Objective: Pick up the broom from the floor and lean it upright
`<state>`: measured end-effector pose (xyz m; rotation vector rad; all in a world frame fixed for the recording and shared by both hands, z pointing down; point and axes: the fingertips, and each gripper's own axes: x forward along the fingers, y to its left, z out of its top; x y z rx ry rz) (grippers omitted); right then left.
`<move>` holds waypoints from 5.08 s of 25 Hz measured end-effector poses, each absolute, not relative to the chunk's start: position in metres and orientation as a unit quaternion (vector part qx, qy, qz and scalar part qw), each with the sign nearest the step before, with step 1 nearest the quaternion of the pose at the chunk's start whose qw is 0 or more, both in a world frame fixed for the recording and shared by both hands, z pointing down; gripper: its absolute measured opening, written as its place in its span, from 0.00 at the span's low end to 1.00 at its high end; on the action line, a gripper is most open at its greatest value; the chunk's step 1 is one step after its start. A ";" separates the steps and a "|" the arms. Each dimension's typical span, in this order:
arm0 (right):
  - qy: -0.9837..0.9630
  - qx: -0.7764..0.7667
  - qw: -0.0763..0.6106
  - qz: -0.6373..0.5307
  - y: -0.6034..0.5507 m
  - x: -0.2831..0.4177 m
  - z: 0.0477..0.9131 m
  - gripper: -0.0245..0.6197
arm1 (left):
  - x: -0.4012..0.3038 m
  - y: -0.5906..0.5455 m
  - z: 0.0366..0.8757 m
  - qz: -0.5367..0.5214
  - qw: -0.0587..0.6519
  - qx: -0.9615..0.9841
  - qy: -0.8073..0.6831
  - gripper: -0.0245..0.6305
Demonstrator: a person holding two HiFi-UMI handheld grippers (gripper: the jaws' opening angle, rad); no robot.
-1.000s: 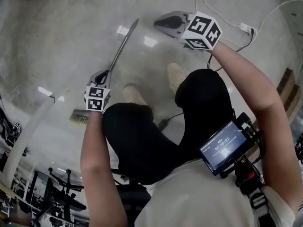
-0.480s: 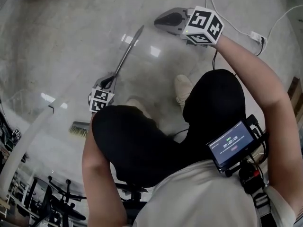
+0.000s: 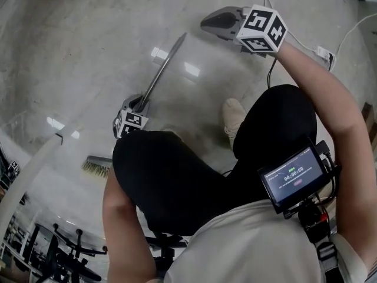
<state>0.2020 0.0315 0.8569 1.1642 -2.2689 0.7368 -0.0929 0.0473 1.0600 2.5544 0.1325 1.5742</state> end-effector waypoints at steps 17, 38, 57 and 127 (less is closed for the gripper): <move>-0.838 0.424 0.231 0.254 0.020 0.200 0.844 0.08 | -0.090 0.012 1.044 0.556 0.066 0.827 -0.040 0.16; -0.888 0.420 0.145 0.121 -0.071 0.159 0.684 0.08 | -0.172 -0.112 0.731 0.288 -0.001 0.897 -0.336 0.15; -0.912 0.298 0.114 0.257 -0.035 0.069 0.628 0.08 | -0.191 -0.074 0.715 0.314 0.099 0.846 -0.419 0.15; -0.909 0.227 0.204 0.284 -0.065 0.024 0.412 0.08 | -0.286 -0.106 0.521 0.262 0.218 0.699 -0.628 0.30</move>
